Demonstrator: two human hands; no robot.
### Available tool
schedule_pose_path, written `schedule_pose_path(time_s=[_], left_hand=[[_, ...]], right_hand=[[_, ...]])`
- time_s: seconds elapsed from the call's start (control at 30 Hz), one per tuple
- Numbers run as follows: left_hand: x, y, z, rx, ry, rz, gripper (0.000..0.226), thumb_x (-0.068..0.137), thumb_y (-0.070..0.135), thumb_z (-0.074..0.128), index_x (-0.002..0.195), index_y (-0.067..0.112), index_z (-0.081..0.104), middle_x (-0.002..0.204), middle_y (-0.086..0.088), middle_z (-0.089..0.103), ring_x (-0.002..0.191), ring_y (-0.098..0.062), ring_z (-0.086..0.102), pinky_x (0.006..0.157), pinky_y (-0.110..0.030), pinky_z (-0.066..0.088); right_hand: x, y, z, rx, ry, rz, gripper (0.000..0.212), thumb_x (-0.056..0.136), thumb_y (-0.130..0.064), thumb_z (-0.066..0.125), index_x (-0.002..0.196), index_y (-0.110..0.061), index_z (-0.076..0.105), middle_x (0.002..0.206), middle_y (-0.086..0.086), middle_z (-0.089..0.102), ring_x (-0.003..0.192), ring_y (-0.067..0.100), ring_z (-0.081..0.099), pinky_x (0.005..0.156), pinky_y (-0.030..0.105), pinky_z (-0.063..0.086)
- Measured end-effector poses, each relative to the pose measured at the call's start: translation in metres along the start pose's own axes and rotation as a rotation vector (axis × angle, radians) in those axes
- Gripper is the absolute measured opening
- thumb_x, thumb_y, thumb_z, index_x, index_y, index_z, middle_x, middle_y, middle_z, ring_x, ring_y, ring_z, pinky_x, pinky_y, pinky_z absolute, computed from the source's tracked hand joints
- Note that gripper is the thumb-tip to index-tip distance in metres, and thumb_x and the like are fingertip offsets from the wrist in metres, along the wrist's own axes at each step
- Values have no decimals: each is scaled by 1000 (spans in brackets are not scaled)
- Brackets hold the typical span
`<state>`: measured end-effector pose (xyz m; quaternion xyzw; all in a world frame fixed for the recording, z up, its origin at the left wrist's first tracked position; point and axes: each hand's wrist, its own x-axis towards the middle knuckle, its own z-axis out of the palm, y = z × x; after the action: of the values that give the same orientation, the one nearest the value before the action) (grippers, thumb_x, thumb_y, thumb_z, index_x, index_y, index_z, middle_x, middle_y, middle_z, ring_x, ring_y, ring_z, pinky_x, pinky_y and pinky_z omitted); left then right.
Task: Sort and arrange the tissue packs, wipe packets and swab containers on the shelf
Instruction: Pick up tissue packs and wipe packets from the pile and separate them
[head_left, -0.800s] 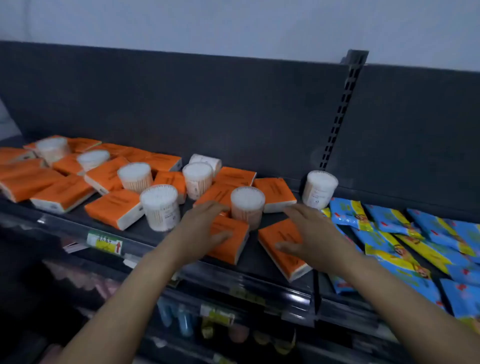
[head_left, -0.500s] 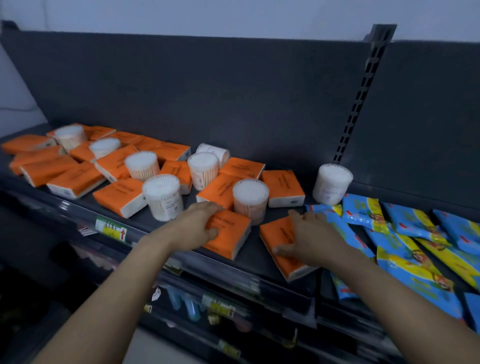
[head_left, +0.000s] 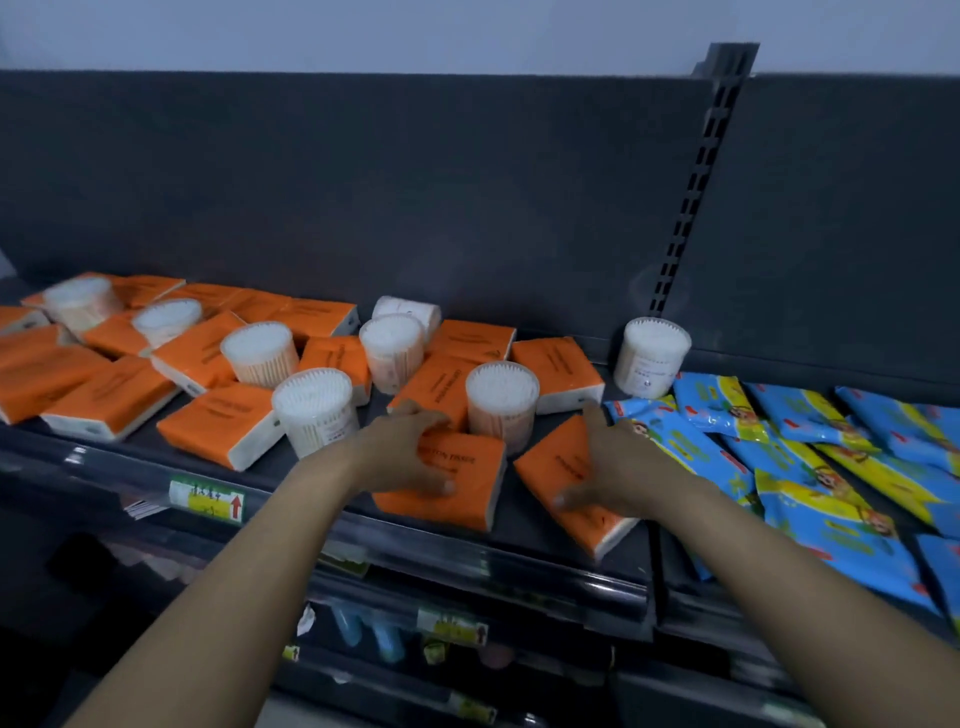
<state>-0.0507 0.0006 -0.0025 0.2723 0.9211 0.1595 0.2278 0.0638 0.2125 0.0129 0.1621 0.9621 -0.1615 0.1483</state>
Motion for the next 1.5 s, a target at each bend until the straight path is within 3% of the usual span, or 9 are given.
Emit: schedule_pose_path(time_s=[0.27,0.5,0.7,0.8,0.93,1.03,1.13,1.27,1.5], left_hand=[[4,-6,-14,74,-79,82,82,73,44,73,141,26,31,142,4,23,130,-22,33,105,-36,34],[12,-15,-14,13,-120,136,54,69,45,76,107,24,43,123,3,50,104,-16,51,83,-31,46],[6,-16,-19,18,-3,146,82,63,44,81,130,24,38,130,0,39,115,-18,44,95,-32,42],[-3,-15,-28,-45,36,178,51,67,36,80,111,20,60,116,3,51,92,-8,52,78,-23,45],[-22,-4,-38,40,93,181,34,68,36,79,93,27,58,100,6,53,83,-6,52,62,-17,39],[-37,35,-37,-67,140,219,30,68,36,79,85,26,56,84,6,60,76,-7,57,62,-24,43],[-42,93,-21,-173,263,308,29,70,37,77,83,24,55,77,5,61,71,-11,59,65,-33,49],[-34,182,10,-335,367,439,24,77,35,73,90,26,55,77,9,61,66,-4,57,59,-22,42],[-25,331,75,-544,235,673,26,83,17,69,95,37,57,78,15,64,64,7,59,56,-9,44]], right_hand=[[-7,-16,0,48,86,176,70,72,-33,78,125,-9,39,126,11,52,116,27,51,85,30,42],[-23,-22,0,112,118,155,73,84,-24,65,144,-23,24,124,9,57,110,25,55,87,30,46],[-33,-18,-3,303,248,114,66,83,-17,65,141,-26,35,127,6,53,113,20,51,80,21,37],[-38,-10,-4,355,304,102,67,82,-18,66,141,-26,36,125,4,54,111,19,51,83,23,40],[-50,8,-12,398,351,58,62,79,-12,66,136,-25,43,109,0,55,95,14,51,70,21,41],[-64,34,-24,423,438,26,54,75,-7,65,126,-22,53,99,0,57,87,15,51,58,17,38],[-85,79,-37,431,531,32,48,74,-7,67,120,-19,57,97,1,58,89,19,54,67,25,36],[-122,161,-53,497,612,80,50,77,-13,70,125,-19,54,102,0,58,90,18,54,75,26,38],[-196,302,-65,565,716,229,49,80,-14,69,126,-21,54,99,2,60,87,20,56,70,26,41]])
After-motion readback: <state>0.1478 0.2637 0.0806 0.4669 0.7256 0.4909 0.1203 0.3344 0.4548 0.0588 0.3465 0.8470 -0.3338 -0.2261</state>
